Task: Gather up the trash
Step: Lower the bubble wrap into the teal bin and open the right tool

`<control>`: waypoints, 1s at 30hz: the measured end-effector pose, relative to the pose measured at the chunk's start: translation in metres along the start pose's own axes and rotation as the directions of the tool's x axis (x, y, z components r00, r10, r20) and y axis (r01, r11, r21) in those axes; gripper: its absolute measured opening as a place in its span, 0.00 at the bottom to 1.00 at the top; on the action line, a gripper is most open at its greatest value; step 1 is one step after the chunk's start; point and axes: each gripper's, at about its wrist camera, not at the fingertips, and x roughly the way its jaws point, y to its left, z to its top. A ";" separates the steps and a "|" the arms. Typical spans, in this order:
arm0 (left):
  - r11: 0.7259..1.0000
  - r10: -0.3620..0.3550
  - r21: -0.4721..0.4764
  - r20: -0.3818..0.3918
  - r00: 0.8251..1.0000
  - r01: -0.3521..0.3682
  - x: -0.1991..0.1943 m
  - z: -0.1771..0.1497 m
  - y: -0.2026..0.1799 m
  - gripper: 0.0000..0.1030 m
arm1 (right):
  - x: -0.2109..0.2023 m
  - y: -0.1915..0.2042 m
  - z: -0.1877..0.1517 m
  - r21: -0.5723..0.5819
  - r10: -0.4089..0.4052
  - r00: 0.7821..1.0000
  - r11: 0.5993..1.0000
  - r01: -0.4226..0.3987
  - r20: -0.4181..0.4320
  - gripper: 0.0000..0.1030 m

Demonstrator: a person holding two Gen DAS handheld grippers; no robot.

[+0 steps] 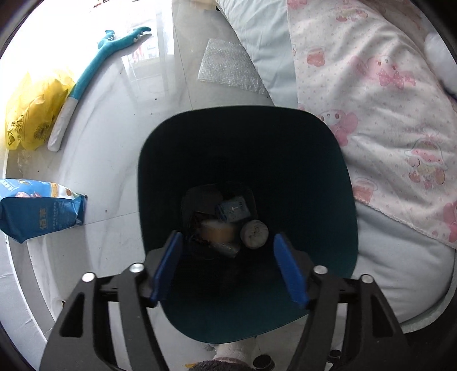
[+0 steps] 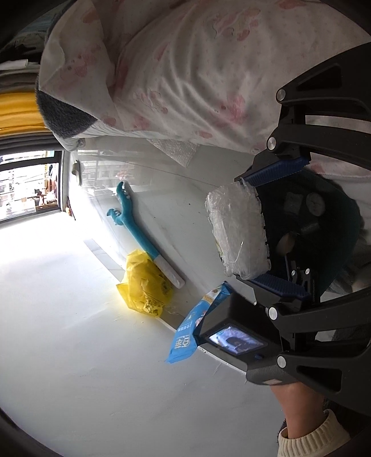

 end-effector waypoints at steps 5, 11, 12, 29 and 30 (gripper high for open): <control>1.000 0.002 -0.028 0.058 0.998 0.000 -0.018 0.001 0.012 0.78 | 0.022 0.000 -0.004 0.008 -0.003 0.999 1.000 0.003 -0.053 0.59; 0.999 0.045 -0.023 0.167 0.985 -0.042 -0.048 0.002 0.022 0.82 | 0.051 0.003 -0.013 0.007 -0.015 0.992 1.000 0.016 -0.122 0.59; 0.999 0.048 -0.022 0.183 0.982 -0.045 -0.052 0.002 0.023 0.82 | 0.056 0.004 -0.015 0.007 -0.018 0.991 1.000 0.019 -0.131 0.59; 0.998 0.047 0.004 0.459 0.887 -0.055 -0.141 0.002 0.028 0.84 | 0.121 0.009 -0.044 0.009 -0.051 0.951 0.998 0.057 -0.305 0.59; 0.999 0.045 0.004 0.470 0.881 -0.053 -0.145 0.003 0.027 0.84 | 0.123 0.010 -0.046 0.005 -0.053 0.948 0.998 0.058 -0.314 0.59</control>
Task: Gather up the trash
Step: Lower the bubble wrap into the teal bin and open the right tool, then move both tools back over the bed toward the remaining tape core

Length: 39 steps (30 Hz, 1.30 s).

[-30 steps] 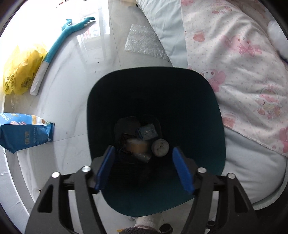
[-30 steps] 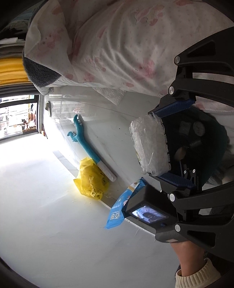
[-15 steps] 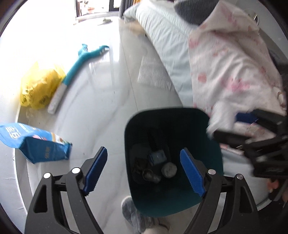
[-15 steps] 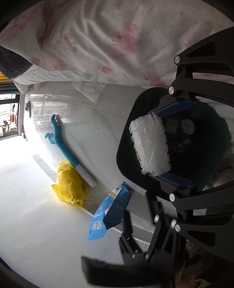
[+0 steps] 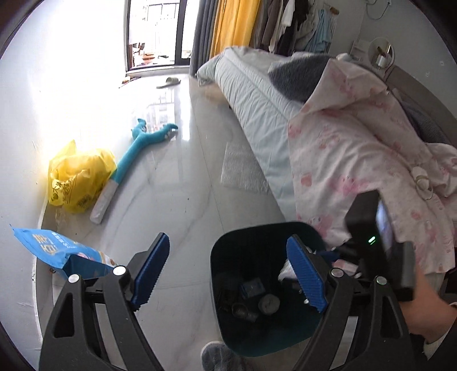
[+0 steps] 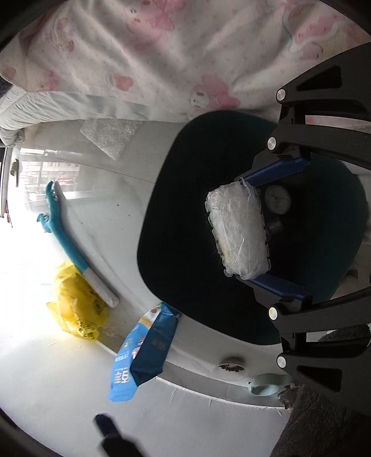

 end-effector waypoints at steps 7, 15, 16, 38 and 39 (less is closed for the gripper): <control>1.000 -0.013 -0.009 0.089 0.996 0.014 -0.025 0.016 -0.004 0.86 | 0.020 0.008 -0.008 -0.023 -0.027 0.997 0.999 0.026 -0.066 0.59; 1.000 0.005 0.015 0.142 0.990 -0.008 -0.041 0.030 -0.019 0.87 | 0.020 0.014 -0.014 -0.040 -0.038 0.996 0.999 0.035 -0.076 0.74; 1.000 0.009 0.012 0.150 0.989 -0.011 -0.043 0.033 -0.022 0.87 | 0.018 0.015 -0.015 -0.043 -0.039 0.997 0.998 0.036 -0.071 0.76; 0.992 -0.103 0.098 0.334 0.937 0.074 -0.089 0.079 -0.119 0.93 | -0.131 -0.018 -0.016 -0.072 -0.017 0.941 0.996 0.044 0.337 0.86; 0.991 -0.115 0.110 0.337 0.934 0.083 -0.089 0.081 -0.125 0.93 | -0.138 -0.022 -0.016 -0.073 -0.025 0.936 0.996 0.054 0.352 0.86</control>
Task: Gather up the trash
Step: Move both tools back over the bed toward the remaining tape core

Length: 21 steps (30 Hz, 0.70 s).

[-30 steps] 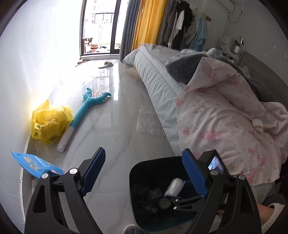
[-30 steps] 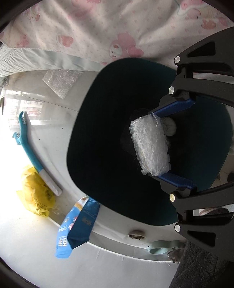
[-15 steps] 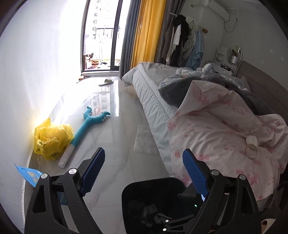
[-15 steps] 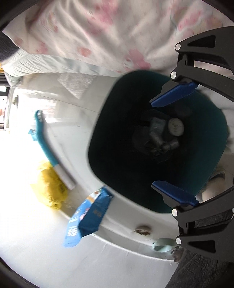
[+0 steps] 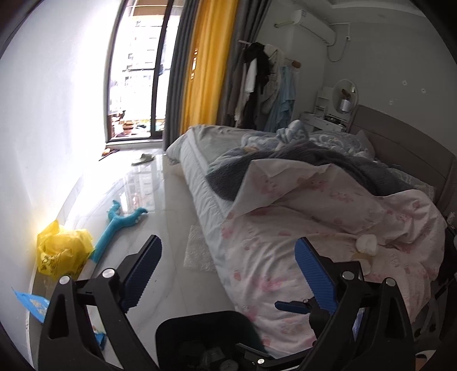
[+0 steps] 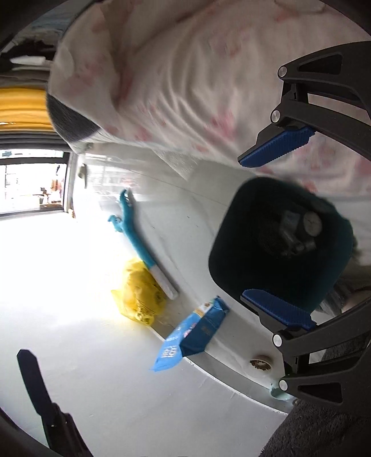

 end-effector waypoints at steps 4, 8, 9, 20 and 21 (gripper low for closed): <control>0.998 -0.028 0.053 0.021 0.999 0.027 0.001 0.004 -0.026 0.94 | -0.027 -0.023 0.000 -0.003 -0.052 0.997 0.999 0.052 0.058 0.86; 0.996 -0.061 0.070 0.017 0.998 0.060 0.009 0.004 -0.047 0.94 | -0.053 -0.051 0.001 0.012 -0.094 0.990 0.996 0.093 0.105 0.86; 0.995 -0.065 0.076 0.016 0.998 0.064 0.010 0.004 -0.051 0.94 | -0.059 -0.057 0.001 0.021 -0.100 0.988 0.995 0.098 0.117 0.86; 0.979 -0.101 0.179 0.017 0.995 0.096 0.029 0.011 -0.098 0.94 | -0.112 -0.140 -0.011 0.144 -0.201 0.962 0.974 0.176 0.186 0.87; 0.977 -0.099 0.193 0.017 0.995 0.094 0.031 0.011 -0.100 0.94 | -0.116 -0.149 -0.013 0.158 -0.209 0.960 0.971 0.181 0.188 0.87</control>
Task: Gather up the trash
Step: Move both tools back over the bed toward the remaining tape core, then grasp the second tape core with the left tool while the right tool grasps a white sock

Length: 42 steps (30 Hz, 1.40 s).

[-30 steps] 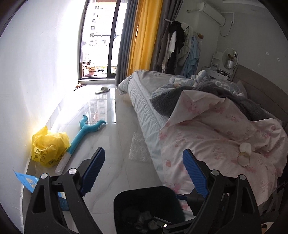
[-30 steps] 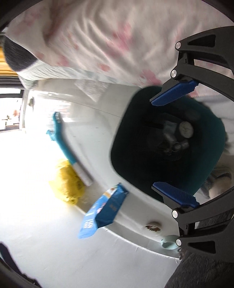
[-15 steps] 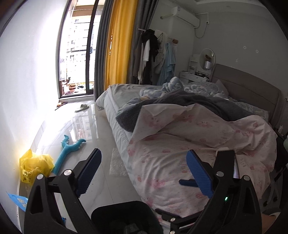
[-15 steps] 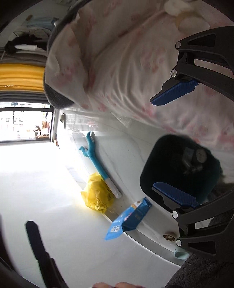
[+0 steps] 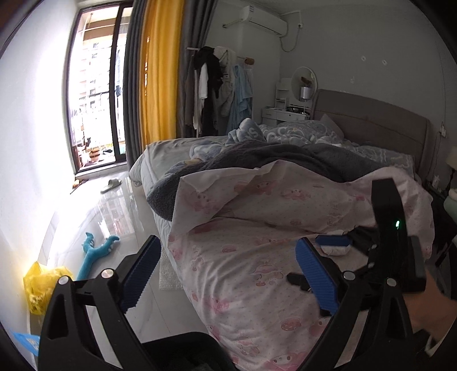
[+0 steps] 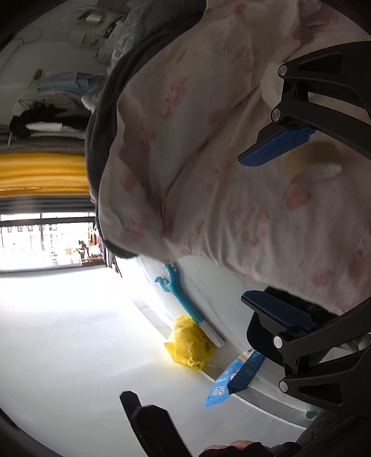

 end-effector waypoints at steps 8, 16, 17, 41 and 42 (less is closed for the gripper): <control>0.999 -0.052 0.001 -0.038 0.998 0.052 0.039 -0.007 -0.013 0.95 | -0.010 -0.054 -0.013 0.065 -0.042 0.999 0.997 0.043 -0.018 0.88; 0.987 -0.144 0.058 -0.100 0.984 0.150 0.082 -0.025 -0.049 0.95 | 0.002 -0.097 -0.026 0.114 -0.074 0.995 0.990 0.081 -0.066 0.90; 0.984 -0.156 0.064 -0.112 0.981 0.164 0.087 -0.028 -0.053 0.95 | 0.005 -0.100 -0.028 0.118 -0.075 0.994 0.989 0.084 -0.078 0.90; 0.913 -0.346 0.118 -0.281 0.895 0.391 0.144 -0.055 -0.138 0.95 | 0.018 -0.161 -0.053 0.115 -0.138 0.976 0.981 0.159 -0.169 0.47; 0.914 -0.344 0.120 -0.282 0.896 0.389 0.145 -0.055 -0.139 0.95 | 0.015 -0.164 -0.054 0.118 -0.141 0.976 0.980 0.162 -0.165 0.45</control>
